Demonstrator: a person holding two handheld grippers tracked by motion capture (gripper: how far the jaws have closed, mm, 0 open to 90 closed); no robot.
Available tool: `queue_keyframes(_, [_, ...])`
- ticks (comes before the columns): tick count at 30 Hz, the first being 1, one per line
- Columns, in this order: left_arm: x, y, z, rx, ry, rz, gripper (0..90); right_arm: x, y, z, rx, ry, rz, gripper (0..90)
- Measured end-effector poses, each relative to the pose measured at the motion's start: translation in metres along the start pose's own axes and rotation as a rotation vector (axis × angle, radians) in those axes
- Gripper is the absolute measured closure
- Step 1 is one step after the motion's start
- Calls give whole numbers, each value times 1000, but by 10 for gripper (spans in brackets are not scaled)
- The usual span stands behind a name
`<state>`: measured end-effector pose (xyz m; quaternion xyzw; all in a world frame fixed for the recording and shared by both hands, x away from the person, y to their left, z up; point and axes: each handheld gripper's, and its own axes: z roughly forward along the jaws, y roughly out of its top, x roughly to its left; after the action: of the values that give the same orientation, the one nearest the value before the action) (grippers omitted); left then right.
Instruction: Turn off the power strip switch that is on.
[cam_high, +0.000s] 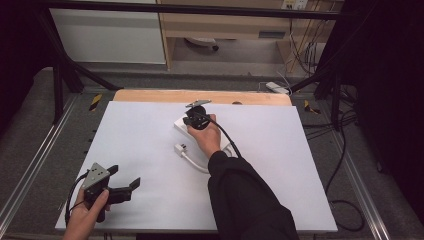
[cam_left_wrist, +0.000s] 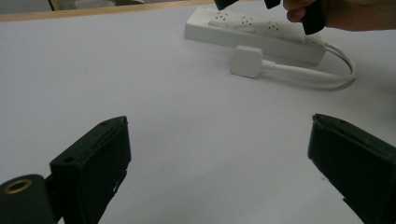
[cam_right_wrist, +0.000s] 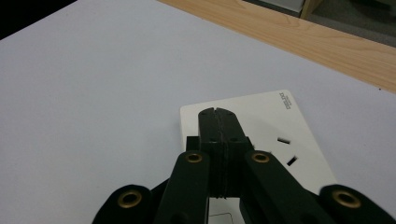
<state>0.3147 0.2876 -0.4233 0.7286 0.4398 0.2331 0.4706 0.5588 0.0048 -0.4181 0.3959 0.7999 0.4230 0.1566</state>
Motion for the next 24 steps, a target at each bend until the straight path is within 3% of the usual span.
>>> queue_keyframes(24, [0,0,0,-1,1,1,60,0,0,2,15,-7,0,900])
